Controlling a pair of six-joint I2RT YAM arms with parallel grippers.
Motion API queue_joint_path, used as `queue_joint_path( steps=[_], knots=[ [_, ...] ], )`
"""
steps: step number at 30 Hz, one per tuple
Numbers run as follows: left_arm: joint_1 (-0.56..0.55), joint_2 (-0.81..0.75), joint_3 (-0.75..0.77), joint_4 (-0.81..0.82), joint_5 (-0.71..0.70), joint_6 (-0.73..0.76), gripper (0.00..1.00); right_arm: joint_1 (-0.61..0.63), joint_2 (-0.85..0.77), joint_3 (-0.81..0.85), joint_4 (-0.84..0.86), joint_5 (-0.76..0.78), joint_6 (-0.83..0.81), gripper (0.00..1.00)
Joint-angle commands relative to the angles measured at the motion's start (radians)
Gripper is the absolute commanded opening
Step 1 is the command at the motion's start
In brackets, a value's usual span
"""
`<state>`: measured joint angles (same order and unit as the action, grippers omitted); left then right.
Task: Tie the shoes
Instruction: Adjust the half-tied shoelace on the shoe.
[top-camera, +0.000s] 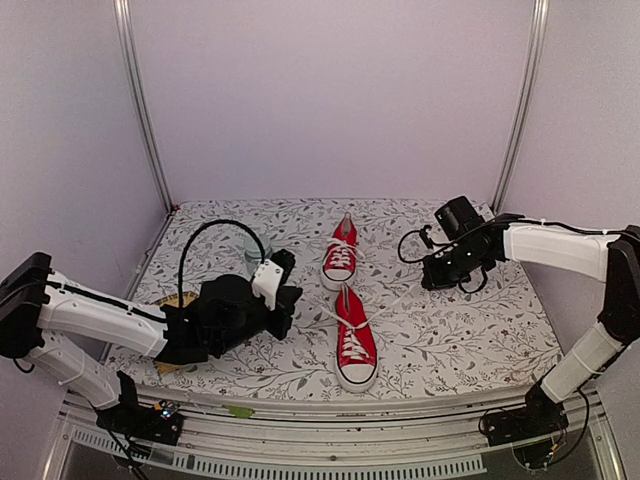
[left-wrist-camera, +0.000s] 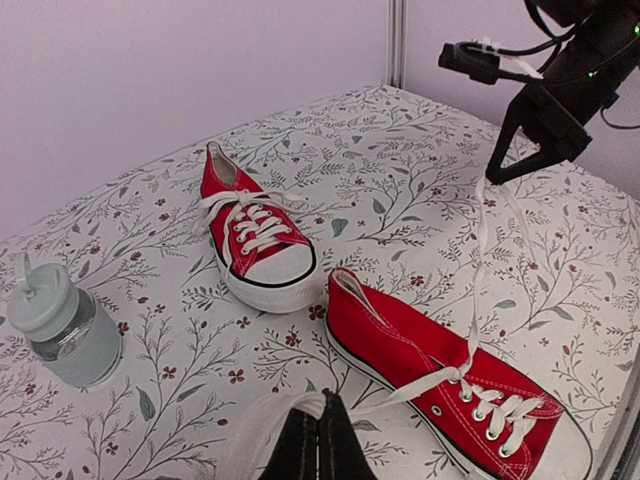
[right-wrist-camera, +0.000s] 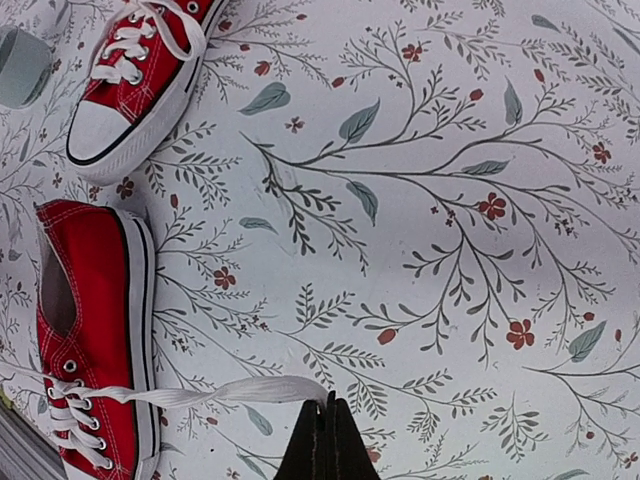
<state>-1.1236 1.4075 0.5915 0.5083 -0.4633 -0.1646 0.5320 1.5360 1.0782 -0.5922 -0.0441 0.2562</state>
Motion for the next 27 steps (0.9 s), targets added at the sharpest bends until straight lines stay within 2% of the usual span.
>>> queue_joint_path(
  steps=[1,3,4,6,8,10,14,16,20,27],
  knots=[
    [-0.007,0.01,0.013,-0.019,0.012,0.022,0.0,0.0,0.055,-0.024,-0.022,-0.111,0.013,0.01],
    [-0.016,0.022,0.027,-0.017,0.023,0.034,0.0,0.0,0.077,-0.025,-0.045,-0.153,0.008,0.05],
    [-0.02,0.026,0.035,-0.013,0.028,0.049,0.0,0.0,0.087,-0.019,-0.06,-0.167,0.004,0.13],
    [-0.028,0.033,0.052,0.002,0.048,0.071,0.0,0.0,0.096,-0.001,-0.082,-0.195,-0.023,0.37],
    [-0.036,0.036,0.065,0.03,0.074,0.091,0.0,0.011,0.083,0.019,-0.073,-0.211,-0.058,0.48],
    [-0.041,0.038,0.077,0.056,0.101,0.11,0.0,0.042,0.046,0.021,-0.019,-0.255,-0.096,0.64],
    [-0.047,0.049,0.106,0.097,0.116,0.141,0.0,0.145,-0.029,-0.026,0.221,-0.525,-0.2,0.67],
    [-0.048,0.058,0.117,0.115,0.12,0.147,0.0,0.194,-0.033,-0.062,0.361,-0.598,-0.23,0.66],
    [-0.051,0.071,0.13,0.149,0.142,0.147,0.0,0.23,0.008,-0.108,0.551,-0.678,-0.245,0.62],
    [-0.053,0.085,0.144,0.165,0.156,0.138,0.0,0.23,0.079,-0.154,0.67,-0.685,-0.288,0.52]
  ],
)
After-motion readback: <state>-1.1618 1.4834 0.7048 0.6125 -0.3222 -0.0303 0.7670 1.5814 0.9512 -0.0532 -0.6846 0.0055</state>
